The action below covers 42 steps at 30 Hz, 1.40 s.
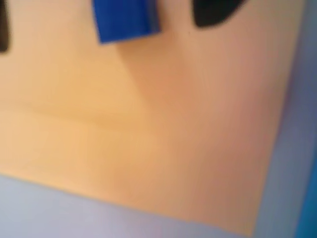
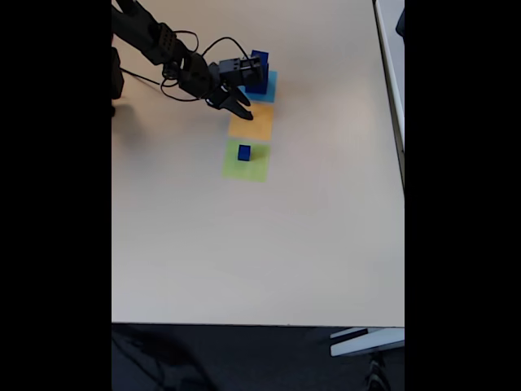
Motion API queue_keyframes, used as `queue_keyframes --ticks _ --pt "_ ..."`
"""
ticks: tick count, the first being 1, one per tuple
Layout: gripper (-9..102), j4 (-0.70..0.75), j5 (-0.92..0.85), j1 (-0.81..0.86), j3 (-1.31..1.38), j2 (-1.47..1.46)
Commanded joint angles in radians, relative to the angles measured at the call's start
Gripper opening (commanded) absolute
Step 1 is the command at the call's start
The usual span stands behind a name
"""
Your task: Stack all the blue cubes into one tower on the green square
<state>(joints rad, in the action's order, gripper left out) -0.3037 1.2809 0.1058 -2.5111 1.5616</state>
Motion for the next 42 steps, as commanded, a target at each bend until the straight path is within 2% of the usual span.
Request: queue_keyframes --ticks 1,12,28,34,36,42 --pt "18 -0.044 -0.002 0.014 -0.003 -0.003" --pt "16 -0.118 0.006 0.014 0.002 -0.077" --pt "0 -0.138 0.009 0.021 0.003 -0.1" --pt "0 -0.137 -0.018 0.029 -0.011 -0.061" --pt "0 -0.107 -0.043 0.037 -0.012 -0.018" --pt "0 0.123 -0.08 0.061 0.018 0.163"
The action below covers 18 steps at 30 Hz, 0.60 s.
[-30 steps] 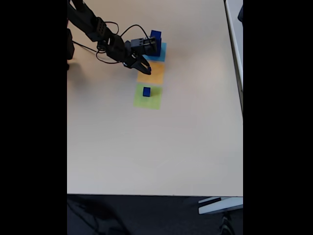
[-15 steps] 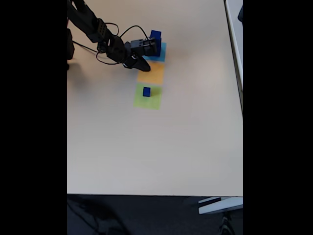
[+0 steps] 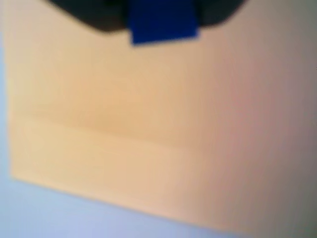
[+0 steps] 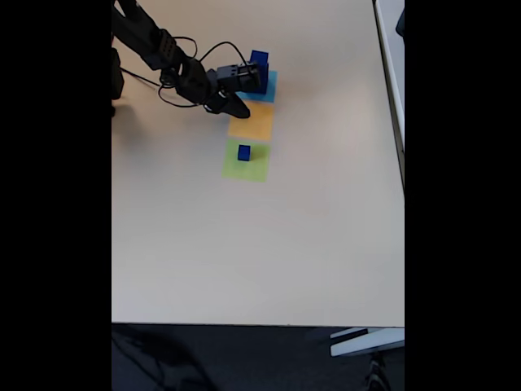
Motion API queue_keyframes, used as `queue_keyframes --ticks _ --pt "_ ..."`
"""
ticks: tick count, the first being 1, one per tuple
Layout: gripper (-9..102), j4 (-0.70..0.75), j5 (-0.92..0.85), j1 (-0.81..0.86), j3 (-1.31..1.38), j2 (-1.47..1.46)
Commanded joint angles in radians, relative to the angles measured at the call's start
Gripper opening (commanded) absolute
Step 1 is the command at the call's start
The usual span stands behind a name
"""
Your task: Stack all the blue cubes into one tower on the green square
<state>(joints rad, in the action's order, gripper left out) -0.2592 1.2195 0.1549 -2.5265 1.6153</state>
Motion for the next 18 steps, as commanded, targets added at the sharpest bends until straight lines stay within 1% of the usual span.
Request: queue_keyframes --ticks 1,6,16,18 --pt "0 0.12 -0.021 0.017 0.048 0.127" --pt "0 0.245 -0.038 0.043 0.107 0.193" --pt "0 0.417 0.003 0.155 0.27 0.227" --pt "0 0.425 0.018 0.172 0.284 0.222"
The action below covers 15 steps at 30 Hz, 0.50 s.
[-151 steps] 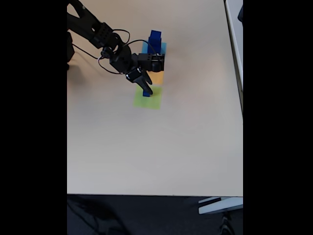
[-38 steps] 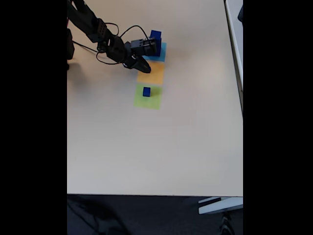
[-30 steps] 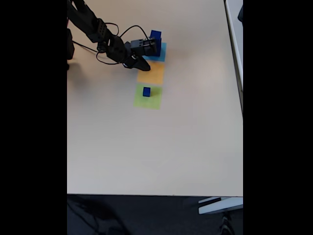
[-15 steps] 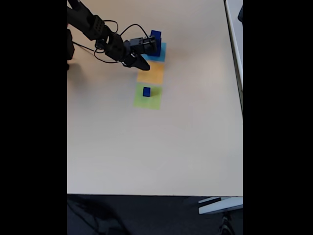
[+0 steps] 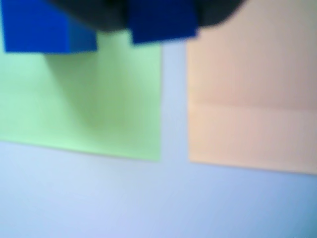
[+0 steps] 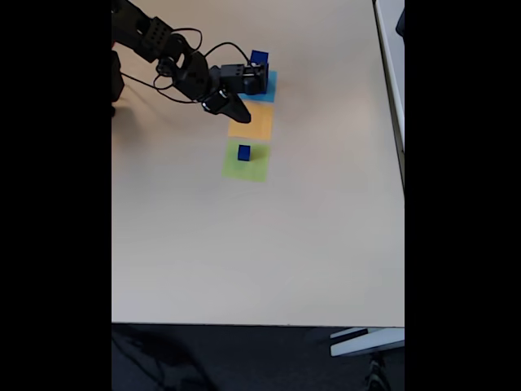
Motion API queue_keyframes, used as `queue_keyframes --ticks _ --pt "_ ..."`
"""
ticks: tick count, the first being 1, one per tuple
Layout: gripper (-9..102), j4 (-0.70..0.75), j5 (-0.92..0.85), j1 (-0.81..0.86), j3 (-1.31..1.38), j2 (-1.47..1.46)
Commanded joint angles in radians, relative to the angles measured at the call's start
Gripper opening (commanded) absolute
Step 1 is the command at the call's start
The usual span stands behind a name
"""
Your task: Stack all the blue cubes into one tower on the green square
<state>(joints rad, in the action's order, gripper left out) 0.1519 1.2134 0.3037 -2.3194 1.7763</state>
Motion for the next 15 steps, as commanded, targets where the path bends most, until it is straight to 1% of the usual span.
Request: queue_keyframes --ticks 1,11,15 --pt "0 0.012 0.038 0.032 0.078 0.057" --pt "0 -0.009 0.087 0.094 0.084 -0.011" --pt "0 -0.087 0.075 0.114 0.078 -0.071"
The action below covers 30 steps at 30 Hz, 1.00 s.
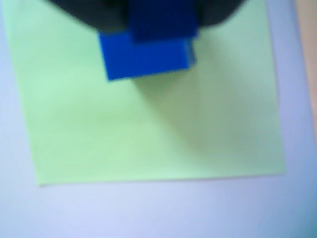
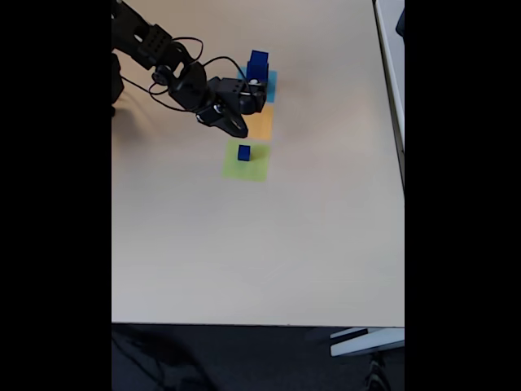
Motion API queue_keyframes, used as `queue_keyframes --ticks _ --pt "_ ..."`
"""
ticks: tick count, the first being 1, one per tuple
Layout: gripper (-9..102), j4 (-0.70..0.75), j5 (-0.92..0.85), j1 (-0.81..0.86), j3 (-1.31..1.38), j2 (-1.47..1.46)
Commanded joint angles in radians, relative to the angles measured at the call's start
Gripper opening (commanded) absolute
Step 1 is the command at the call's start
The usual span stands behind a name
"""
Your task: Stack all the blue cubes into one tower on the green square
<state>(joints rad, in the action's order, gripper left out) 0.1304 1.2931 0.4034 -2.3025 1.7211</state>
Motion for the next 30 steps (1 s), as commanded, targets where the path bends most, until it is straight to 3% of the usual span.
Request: queue_keyframes --ticks 1,6,30 --pt "0 -0.104 -0.006 0.017 0.055 -0.037" --pt "0 -0.216 0.002 0.018 0.025 -0.094" --pt "0 -0.344 0.02 0.012 -0.098 -0.098"
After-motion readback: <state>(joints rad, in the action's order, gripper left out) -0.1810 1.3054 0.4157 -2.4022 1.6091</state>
